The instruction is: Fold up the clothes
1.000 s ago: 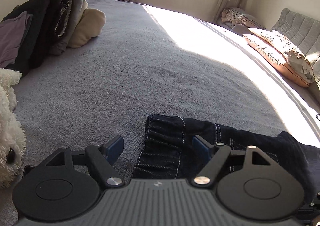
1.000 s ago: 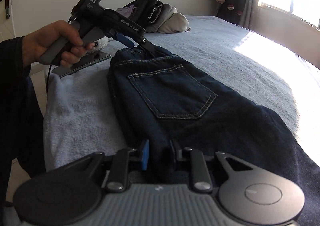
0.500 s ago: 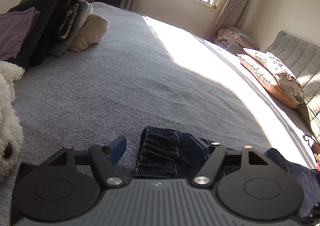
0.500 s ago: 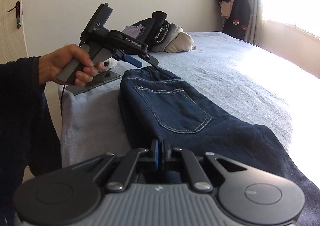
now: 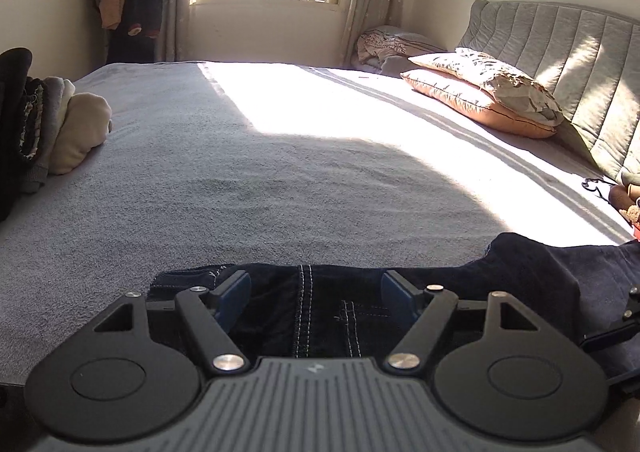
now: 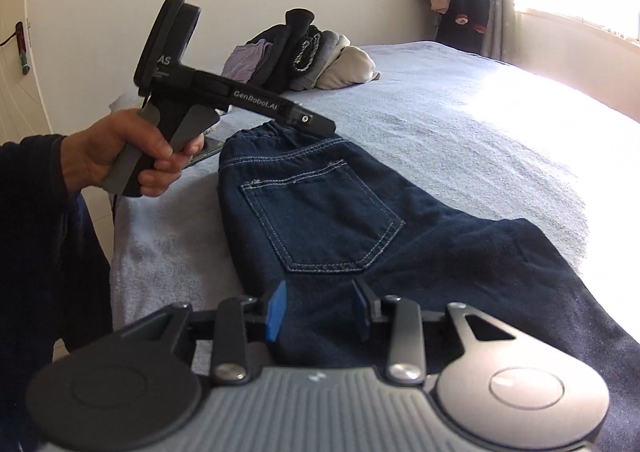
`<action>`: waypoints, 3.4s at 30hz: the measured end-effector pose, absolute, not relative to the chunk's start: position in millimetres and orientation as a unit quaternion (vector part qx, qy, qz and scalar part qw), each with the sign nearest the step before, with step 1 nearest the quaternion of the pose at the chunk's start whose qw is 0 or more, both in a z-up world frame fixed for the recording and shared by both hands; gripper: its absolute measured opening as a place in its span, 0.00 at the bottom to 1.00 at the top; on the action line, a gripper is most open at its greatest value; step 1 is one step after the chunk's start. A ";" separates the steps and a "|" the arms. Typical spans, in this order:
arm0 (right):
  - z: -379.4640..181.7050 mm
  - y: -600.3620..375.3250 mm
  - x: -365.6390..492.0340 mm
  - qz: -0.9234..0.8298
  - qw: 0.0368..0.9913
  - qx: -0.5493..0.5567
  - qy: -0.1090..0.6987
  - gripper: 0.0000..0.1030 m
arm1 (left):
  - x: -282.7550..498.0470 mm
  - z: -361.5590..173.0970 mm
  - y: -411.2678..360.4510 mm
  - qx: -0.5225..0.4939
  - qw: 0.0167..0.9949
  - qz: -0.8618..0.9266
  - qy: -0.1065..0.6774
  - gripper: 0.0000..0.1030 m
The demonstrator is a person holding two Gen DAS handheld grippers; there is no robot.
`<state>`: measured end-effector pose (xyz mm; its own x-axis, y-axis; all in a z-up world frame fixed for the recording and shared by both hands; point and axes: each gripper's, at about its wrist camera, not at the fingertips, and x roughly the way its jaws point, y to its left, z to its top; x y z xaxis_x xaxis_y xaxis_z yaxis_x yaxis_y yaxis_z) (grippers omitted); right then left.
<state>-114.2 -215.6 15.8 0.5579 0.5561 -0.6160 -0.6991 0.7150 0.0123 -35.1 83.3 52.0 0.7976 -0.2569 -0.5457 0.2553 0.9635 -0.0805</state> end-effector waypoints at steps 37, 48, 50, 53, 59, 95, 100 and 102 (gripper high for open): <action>18.4 -603.4 -77.4 -0.141 0.897 0.244 0.341 0.31 | -32.7 32.1 94.1 0.001 0.950 -0.119 0.287 0.73; 40.8 -581.6 -82.3 -0.163 0.931 0.166 0.281 0.30 | -35.7 39.6 103.3 -0.052 0.957 -0.108 0.264 0.70; 34.5 -578.7 -71.3 -0.172 0.929 0.154 0.290 0.30 | -38.3 41.9 104.3 -0.045 0.961 -0.097 0.254 0.72; 20.1 -577.5 -57.1 -0.203 0.913 0.128 0.329 0.34 | -38.0 45.0 111.0 -0.028 0.967 -0.064 0.246 0.74; 26.4 -560.9 -58.8 -0.258 0.904 0.069 0.334 0.45 | -24.9 43.9 140.8 -0.108 0.950 -0.072 0.282 0.75; 1.5 -285.7 -40.9 0.147 0.920 -0.063 0.359 0.57 | -30.1 26.9 80.0 0.085 0.938 -0.060 0.331 0.83; 0.3 -278.2 -36.7 0.137 0.926 -0.070 0.345 0.59 | -34.7 26.0 78.7 0.088 0.938 -0.057 0.331 0.83; 1.3 -273.4 -38.4 0.149 0.926 -0.068 0.340 0.59 | -35.4 28.0 81.1 0.079 0.939 -0.059 0.328 0.83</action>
